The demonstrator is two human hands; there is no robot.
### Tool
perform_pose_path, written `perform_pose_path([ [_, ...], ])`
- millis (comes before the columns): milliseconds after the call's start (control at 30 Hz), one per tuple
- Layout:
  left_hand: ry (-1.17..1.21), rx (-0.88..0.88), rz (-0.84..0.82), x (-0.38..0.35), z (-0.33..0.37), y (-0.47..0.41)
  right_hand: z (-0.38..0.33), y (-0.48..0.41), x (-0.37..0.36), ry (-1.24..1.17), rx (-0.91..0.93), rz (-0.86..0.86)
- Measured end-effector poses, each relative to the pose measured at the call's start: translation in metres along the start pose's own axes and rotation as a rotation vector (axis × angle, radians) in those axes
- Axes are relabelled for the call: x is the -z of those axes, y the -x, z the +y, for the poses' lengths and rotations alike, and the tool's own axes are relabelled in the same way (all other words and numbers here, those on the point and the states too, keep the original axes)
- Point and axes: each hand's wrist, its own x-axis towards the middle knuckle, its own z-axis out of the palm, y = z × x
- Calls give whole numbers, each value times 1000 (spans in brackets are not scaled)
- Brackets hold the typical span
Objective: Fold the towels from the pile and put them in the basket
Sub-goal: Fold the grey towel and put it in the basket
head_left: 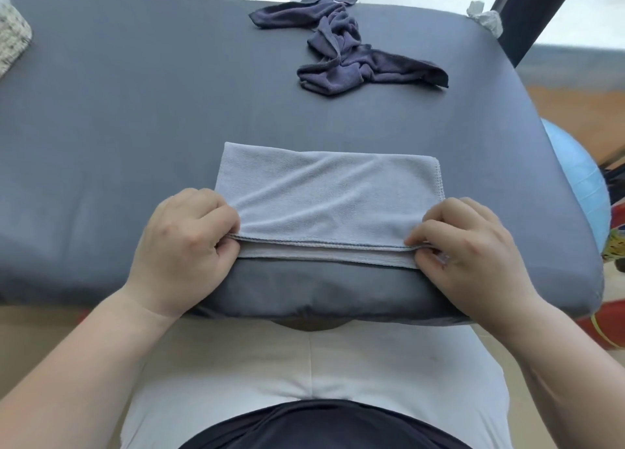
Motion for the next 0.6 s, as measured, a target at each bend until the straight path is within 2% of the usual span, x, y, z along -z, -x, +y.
perform_pose_path([
  [100, 36, 0, 10, 3, -1, -1, 0, 1, -2, -17, 7, -10],
  [200, 32, -29, 77, 5, 2, -2, -3, 3, -3, -15, 70, 80],
  [433, 7, -225, 95, -2, 2, 12, -5, 11, -8, 33, 238, 209],
  [500, -5, -238, 83, -3, 2, 14, -5, 11, -6, 43, 257, 185],
  [600, -1, -212, 29, 1, 1, 12, -5, 12, 1, -1, 269, 50],
])
